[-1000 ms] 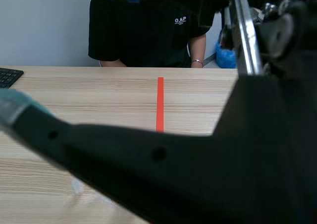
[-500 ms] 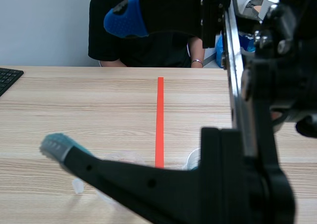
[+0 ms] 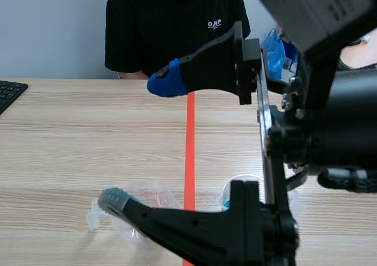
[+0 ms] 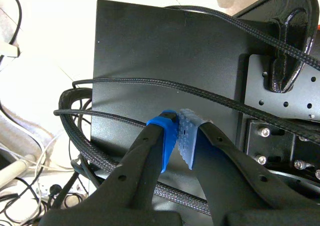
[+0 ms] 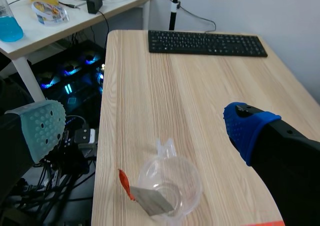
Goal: Do the redox reaction experiment.
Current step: 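Lift the metal plate out of the left beaker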
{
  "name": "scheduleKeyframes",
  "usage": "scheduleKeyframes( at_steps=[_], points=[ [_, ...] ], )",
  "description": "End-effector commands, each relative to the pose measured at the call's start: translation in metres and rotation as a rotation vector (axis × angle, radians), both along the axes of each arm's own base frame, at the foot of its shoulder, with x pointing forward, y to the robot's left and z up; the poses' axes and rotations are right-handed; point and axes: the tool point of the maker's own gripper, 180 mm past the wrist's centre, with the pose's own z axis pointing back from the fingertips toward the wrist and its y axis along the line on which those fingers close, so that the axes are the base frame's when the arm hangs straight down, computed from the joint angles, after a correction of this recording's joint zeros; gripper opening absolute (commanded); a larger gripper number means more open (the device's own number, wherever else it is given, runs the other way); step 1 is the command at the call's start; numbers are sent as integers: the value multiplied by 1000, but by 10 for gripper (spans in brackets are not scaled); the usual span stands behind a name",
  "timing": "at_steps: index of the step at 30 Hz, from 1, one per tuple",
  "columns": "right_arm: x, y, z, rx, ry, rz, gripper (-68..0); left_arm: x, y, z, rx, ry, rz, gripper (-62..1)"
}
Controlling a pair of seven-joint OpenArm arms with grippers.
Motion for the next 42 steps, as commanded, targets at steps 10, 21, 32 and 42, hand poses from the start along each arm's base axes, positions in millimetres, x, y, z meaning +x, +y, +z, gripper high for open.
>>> scheduleKeyframes(
  at_steps=[10, 21, 32, 42],
  points=[
    [-9, 6, -26, -41, -28, 43, 4, -1, 2, 2, 3, -10, 2, -582],
    [-6, 1, -50, -67, -80, 46, 4, -1, 2, 2, 3, -10, 2, -582],
    [-11, -2, -74, -59, -92, 77, 4, -1, 2, 2, 3, -10, 2, -582],
    [-4, 5, -89, -61, -98, 55, 4, -1, 2, 2, 3, -10, 2, -582]
  ],
)
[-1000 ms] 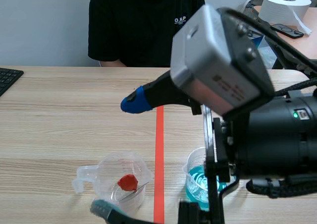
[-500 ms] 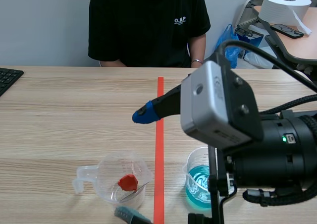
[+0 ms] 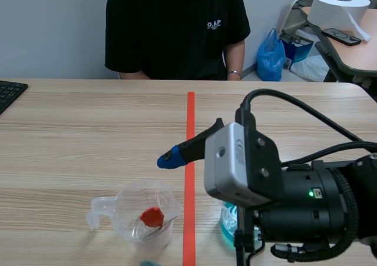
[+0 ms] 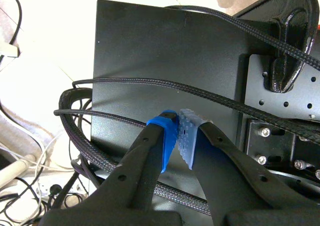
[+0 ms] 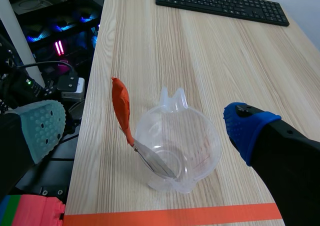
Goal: Do the redox reaction experiment.
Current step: 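Lift the metal plate out of the left beaker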
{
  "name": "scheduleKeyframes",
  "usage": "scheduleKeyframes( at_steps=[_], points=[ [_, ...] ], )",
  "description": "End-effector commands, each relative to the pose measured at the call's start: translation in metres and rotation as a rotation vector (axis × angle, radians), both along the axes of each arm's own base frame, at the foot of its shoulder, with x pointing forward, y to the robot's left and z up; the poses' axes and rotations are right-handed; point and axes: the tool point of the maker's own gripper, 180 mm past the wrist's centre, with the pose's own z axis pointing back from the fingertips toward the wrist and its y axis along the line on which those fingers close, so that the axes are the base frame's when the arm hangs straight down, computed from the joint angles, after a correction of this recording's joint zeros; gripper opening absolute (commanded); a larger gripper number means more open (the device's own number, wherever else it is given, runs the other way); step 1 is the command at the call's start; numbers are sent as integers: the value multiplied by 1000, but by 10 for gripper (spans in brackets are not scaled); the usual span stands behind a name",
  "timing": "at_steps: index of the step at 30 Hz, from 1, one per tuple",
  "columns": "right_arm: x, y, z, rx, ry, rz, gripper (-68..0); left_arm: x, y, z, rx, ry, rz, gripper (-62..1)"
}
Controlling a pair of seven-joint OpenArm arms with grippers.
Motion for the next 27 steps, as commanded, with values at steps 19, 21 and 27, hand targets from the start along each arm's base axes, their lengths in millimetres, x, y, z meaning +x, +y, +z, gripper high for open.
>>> scheduleKeyframes(
  at_steps=[19, 21, 27],
  points=[
    [1, 3, 16, 59, -19, 17, -524, -1, 2, 2, 3, -10, 2, -582],
    [1, 3, 16, 59, -19, 17, -564, -1, 2, 2, 3, -10, 2, -582],
    [1, 3, 17, 66, -19, 18, -669, -1, 2, 2, 3, -10, 2, -582]
  ],
)
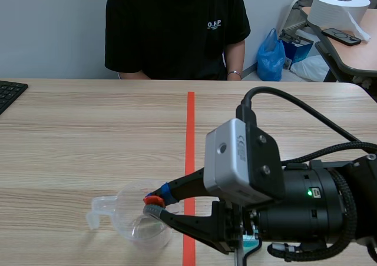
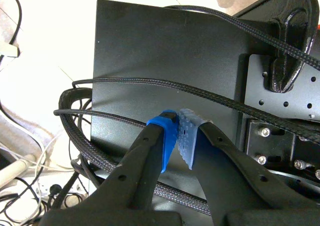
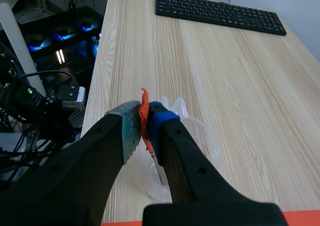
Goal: Do the redox reaction experiment.
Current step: 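Lift the metal plate out of the left beaker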
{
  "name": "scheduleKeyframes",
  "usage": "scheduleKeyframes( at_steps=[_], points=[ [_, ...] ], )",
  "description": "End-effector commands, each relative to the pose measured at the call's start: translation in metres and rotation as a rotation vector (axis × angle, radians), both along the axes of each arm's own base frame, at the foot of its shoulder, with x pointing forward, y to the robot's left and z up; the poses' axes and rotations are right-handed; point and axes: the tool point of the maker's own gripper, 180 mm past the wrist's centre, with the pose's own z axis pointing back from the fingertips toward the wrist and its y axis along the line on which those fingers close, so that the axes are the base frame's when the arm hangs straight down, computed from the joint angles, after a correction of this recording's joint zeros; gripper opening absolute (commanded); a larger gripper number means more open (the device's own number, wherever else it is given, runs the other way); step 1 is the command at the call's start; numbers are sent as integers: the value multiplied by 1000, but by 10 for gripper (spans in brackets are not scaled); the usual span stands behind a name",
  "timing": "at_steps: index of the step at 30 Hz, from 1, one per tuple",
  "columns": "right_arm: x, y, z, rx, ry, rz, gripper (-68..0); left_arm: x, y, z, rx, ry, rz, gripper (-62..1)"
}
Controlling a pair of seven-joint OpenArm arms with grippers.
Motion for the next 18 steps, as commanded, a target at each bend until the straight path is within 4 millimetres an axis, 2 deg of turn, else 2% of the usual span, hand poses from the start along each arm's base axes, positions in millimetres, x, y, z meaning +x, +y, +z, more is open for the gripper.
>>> scheduleKeyframes(
  at_steps=[1, 12, 18],
  points=[
    [1, 1, 13, 40, -18, 15, -669, -1, 2, 2, 3, -10, 2, -582],
    [3, 10, 52, 97, -116, 44, -669, -1, 3, 2, 4, -10, 2, -582],
    [2, 16, 75, 101, -112, 27, -669, -1, 2, 2, 3, -10, 2, -582]
  ],
)
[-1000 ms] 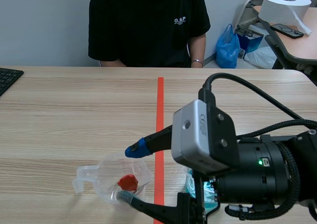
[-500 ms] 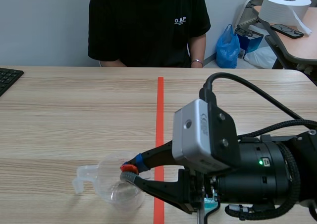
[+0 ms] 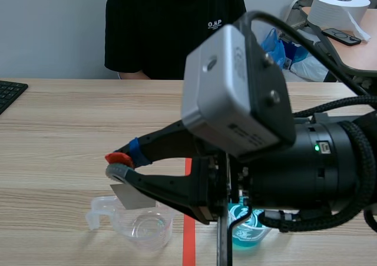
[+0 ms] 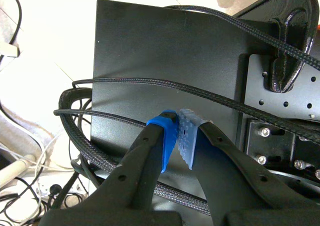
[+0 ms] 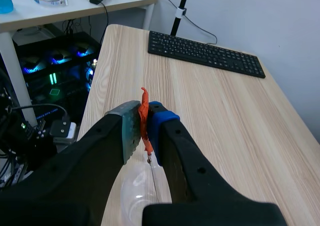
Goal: Do the redox reaction experiment.
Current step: 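Lift the metal plate out of the left beaker, then move the plate over the blue solution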
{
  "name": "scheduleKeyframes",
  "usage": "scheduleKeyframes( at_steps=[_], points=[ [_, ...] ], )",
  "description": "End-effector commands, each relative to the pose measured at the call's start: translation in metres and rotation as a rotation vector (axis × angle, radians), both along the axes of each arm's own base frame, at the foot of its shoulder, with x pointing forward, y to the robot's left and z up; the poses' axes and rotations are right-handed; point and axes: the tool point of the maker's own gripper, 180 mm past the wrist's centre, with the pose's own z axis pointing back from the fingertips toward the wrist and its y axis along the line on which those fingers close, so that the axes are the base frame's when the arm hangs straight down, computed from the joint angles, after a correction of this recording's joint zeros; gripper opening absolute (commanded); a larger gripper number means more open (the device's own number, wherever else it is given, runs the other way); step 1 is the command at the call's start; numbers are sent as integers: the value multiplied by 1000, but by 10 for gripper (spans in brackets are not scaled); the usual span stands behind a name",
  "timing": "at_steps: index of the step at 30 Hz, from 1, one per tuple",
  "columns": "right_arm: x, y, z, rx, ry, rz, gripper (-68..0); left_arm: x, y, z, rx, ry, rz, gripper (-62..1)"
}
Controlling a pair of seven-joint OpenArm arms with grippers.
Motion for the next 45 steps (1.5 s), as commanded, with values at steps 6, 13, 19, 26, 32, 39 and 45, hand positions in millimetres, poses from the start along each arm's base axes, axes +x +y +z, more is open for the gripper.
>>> scheduleKeyframes(
  at_steps=[6, 13, 19, 26, 32, 39, 45],
  points=[
    [2, -1, 39, 14, -23, -18, -669, -1, 2, 2, 3, -10, 2, -582],
    [-3, -5, 72, 18, -21, -33, -669, -1, 2, 2, 3, -10, 2, -582],
    [-3, -13, 91, 16, 2, -46, -669, -1, 2, 2, 3, -10, 2, -582],
    [11, -27, 95, -10, 16, -106, -669, -1, 2, 2, 3, -10, 2, -582],
    [24, -43, 100, -23, 19, -170, -669, -1, 2, 2, 3, -10, 2, -582],
    [35, -62, 99, -37, 41, -254, -669, -1, 2, 2, 3, -10, 2, -582],
    [42, -79, 93, -66, 65, -324, -669, -1, 2, 2, 3, -10, 2, -582]
  ],
)
